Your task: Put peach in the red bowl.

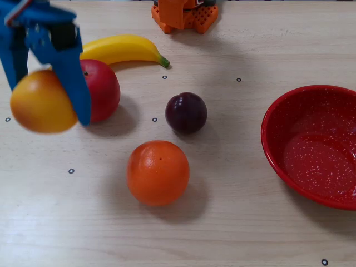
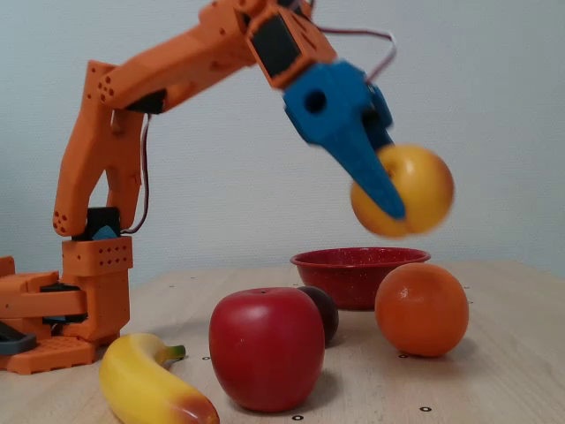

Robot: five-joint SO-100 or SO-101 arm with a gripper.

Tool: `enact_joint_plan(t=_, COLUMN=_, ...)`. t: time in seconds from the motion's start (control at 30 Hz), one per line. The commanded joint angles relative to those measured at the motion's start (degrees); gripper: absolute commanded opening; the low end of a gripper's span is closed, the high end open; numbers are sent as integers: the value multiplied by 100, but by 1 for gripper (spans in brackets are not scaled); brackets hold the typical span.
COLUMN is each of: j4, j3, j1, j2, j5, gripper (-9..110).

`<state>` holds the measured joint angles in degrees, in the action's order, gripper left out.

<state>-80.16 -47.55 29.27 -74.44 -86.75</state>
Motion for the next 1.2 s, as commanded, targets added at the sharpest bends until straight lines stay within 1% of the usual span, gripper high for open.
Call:
enact_joint_plan(t=0.0, j4=-281, j3=158, j1=-132, j2=-1310, j5=246, gripper=0)
enact_joint_plan(t=0.23, j4=-800, j3=-299, j1=-149, j2=-2127, j5=545, gripper=0)
enact_joint_plan(t=0.4, j4=-747, j3=-308, j1=-290, j2=-2232, j5=1011, gripper=0)
enact_joint_plan(t=0.53, j4=-712, j3=-141, j1=-624, j2=-2224, j5=1644, gripper=0)
enact_joint_plan(t=0.77, j4=-905, j3=404, j1=-1556, j2=-2118, j5=3023, gripper=0)
enact_joint_plan(t=0.93, j4=-800, j3=413, j1=-2197, j2=-2259, j5=4113, gripper=0)
enact_joint_plan(t=1.17, j4=-932, j3=387, j1=-3050, j2=-2540, j5=5291, gripper=0)
